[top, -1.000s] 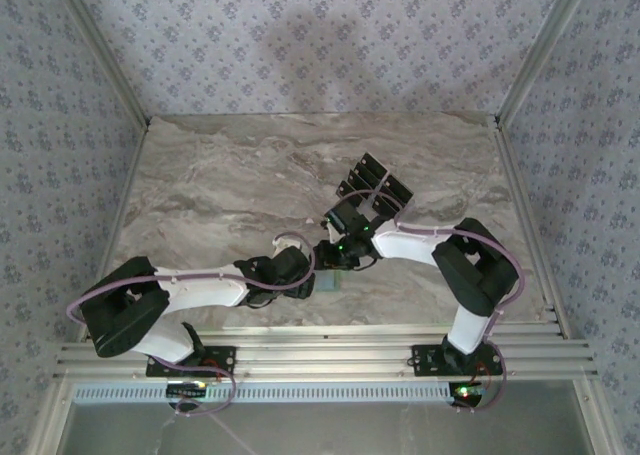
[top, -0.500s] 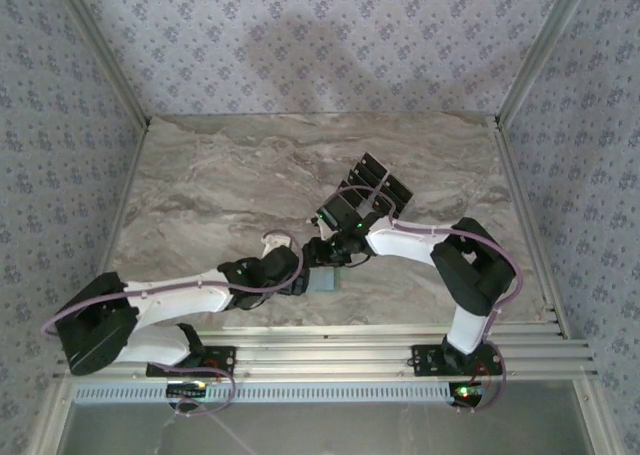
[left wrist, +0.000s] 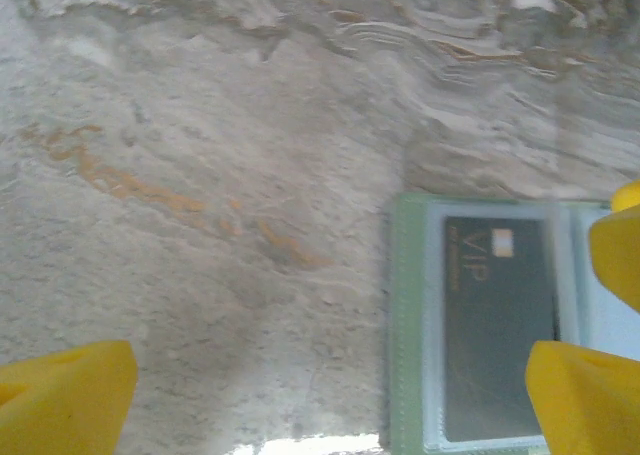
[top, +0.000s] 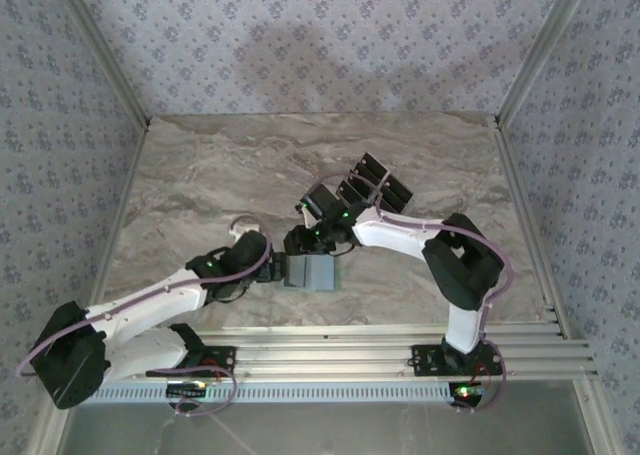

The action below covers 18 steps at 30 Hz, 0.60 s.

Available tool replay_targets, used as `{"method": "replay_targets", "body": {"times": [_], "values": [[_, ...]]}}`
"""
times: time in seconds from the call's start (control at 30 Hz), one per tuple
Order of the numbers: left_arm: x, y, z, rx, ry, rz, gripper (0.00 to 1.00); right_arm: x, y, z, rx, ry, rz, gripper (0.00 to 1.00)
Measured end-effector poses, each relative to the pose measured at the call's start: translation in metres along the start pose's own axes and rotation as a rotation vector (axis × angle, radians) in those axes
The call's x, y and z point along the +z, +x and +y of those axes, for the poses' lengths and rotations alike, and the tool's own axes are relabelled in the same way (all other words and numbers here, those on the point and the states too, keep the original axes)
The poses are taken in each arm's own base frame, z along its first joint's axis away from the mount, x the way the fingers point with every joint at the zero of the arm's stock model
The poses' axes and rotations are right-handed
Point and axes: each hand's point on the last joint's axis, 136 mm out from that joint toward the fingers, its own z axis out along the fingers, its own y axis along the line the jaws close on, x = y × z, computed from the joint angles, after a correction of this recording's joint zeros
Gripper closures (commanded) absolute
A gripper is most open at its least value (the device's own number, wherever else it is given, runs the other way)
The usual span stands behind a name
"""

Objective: Put the credit cards into the card holder

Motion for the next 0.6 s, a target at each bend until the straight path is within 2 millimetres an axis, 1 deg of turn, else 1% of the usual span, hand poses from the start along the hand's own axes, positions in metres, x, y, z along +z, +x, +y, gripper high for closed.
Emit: {"method": "replay_targets", "body": {"times": [0.07, 0.17, 0.37, 0.5, 0.6], "values": [[0.001, -0.006, 0.007, -0.018, -0.033, 0.042, 0.0, 0.006, -0.009, 0.003, 0.002, -0.003, -0.007, 0.51], [0.003, -0.012, 0.013, -0.023, -0.074, 0.107, 0.0, 0.012, -0.017, 0.002, 0.009, -0.002, -0.009, 0.51], [-0.001, -0.024, 0.014, -0.013, -0.118, 0.205, 0.0, 0.008, -0.027, 0.003, 0.029, -0.009, -0.032, 0.51], [-0.002, -0.034, 0.004, -0.006, -0.099, 0.259, 0.0, -0.007, -0.034, -0.001, 0.046, -0.003, -0.071, 0.51], [-0.002, -0.049, -0.012, 0.008, -0.055, 0.275, 0.0, -0.03, -0.043, -0.009, 0.063, 0.018, -0.113, 0.51]]}}
